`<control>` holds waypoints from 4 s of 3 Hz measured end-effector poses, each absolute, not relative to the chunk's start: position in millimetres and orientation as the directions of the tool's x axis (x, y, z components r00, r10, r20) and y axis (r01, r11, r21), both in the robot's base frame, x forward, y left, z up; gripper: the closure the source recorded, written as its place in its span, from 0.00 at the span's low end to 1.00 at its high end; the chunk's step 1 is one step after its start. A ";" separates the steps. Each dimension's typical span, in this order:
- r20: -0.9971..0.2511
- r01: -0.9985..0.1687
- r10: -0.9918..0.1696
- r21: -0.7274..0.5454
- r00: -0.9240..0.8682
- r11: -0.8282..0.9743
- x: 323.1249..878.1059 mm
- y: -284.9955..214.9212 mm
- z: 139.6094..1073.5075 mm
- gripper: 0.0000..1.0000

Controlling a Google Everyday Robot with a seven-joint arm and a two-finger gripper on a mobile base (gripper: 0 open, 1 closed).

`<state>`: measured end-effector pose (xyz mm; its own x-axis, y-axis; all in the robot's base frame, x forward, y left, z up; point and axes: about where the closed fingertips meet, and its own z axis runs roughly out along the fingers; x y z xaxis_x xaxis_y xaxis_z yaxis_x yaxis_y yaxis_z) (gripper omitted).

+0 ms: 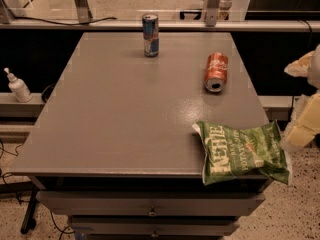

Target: Pick green jalapeno chip bag

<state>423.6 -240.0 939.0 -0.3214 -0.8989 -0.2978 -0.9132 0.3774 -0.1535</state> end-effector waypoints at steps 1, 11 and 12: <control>-0.350 -0.897 -0.855 -0.081 -0.383 0.435 411.0 -248.4 911.2 0.00; -0.569 -0.873 -0.724 -0.023 -0.390 0.488 443.2 -187.8 885.7 1.00; -0.605 -0.862 -0.701 -0.047 -0.377 0.505 485.1 -167.6 927.6 1.00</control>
Offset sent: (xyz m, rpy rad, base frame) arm -0.0253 0.0078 -0.0759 0.2236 0.0985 -0.0786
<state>485.1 -167.6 927.6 -0.3774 -0.7009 -0.6053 -0.8618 0.5050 -0.0474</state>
